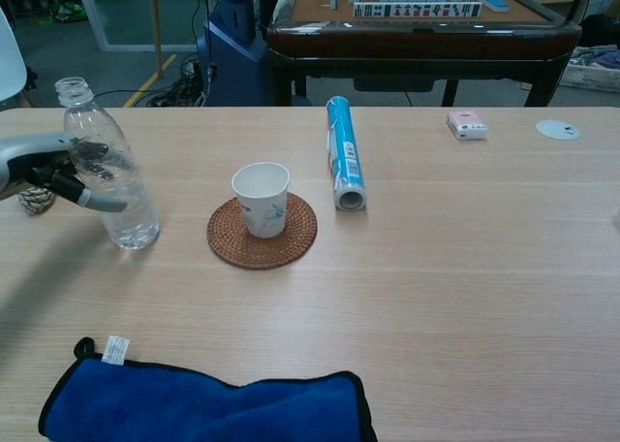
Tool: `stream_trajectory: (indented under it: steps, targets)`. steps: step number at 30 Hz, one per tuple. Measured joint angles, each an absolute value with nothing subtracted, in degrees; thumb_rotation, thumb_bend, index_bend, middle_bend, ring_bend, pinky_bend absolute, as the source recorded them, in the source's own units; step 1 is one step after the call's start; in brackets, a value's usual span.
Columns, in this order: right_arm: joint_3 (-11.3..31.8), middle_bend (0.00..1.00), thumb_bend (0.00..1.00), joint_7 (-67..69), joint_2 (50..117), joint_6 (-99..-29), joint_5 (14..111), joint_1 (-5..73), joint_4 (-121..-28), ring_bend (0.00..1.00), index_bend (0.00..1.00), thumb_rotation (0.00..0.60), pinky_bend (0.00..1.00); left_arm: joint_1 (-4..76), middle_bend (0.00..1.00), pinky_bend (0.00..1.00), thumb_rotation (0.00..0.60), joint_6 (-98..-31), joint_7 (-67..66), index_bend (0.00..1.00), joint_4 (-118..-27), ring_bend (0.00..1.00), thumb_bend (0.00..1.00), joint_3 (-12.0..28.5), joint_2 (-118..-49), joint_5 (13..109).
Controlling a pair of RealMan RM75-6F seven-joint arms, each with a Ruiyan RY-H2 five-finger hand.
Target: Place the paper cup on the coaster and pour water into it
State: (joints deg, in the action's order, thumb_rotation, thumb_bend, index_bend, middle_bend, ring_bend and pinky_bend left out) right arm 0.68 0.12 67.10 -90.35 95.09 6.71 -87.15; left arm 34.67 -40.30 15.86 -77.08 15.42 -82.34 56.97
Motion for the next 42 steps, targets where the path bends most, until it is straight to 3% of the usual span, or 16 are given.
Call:
stream_trajectory:
  steps: [6, 14, 22, 31, 42]
  targets:
    - [0.8, 0.2, 0.01, 0.3, 67.1, -90.4, 95.2, 6.6, -87.1, 0.1, 0.29, 0.6, 0.32, 35.1, 0.15, 0.29, 0.6, -39.9, 16.4, 0.28, -75.6, 0.15, 0.13, 15.4, -83.4, 56.1]
    - [0.9, 0.2, 0.01, 0.4, 67.0, -90.1, 95.3, 6.6, -87.2, 0.1, 0.29, 0.6, 0.32, 35.3, 0.33, 0.29, 0.6, -41.7, 15.1, 0.43, -74.8, 0.25, 0.13, 15.4, -84.6, 55.1]
    - [1.1, 0.2, 0.01, 0.7, 67.0, -90.0, 95.4, 6.5, -87.2, 0.11, 0.3, 0.6, 0.32, 35.3, 0.43, 0.34, 0.6, -43.4, 13.0, 0.52, -74.5, 0.32, 0.13, 15.1, -85.5, 54.1]
    - [1.2, 0.2, 0.01, 0.9, 66.9, -89.9, 95.3, 6.5, -87.2, 0.11, 0.3, 0.6, 0.32, 34.8, 0.56, 0.4, 0.6, -48.1, 10.1, 0.58, -76.2, 0.38, 0.13, 15.5, -85.9, 54.8]
    - [1.2, 0.2, 0.01, 1.4, 66.7, -89.9, 95.7, 6.4, -87.3, 0.11, 0.3, 0.6, 0.32, 35.5, 0.66, 0.48, 0.6, -57.9, -7.9, 0.63, -84.1, 0.43, 0.13, 15.6, -84.5, 52.0]
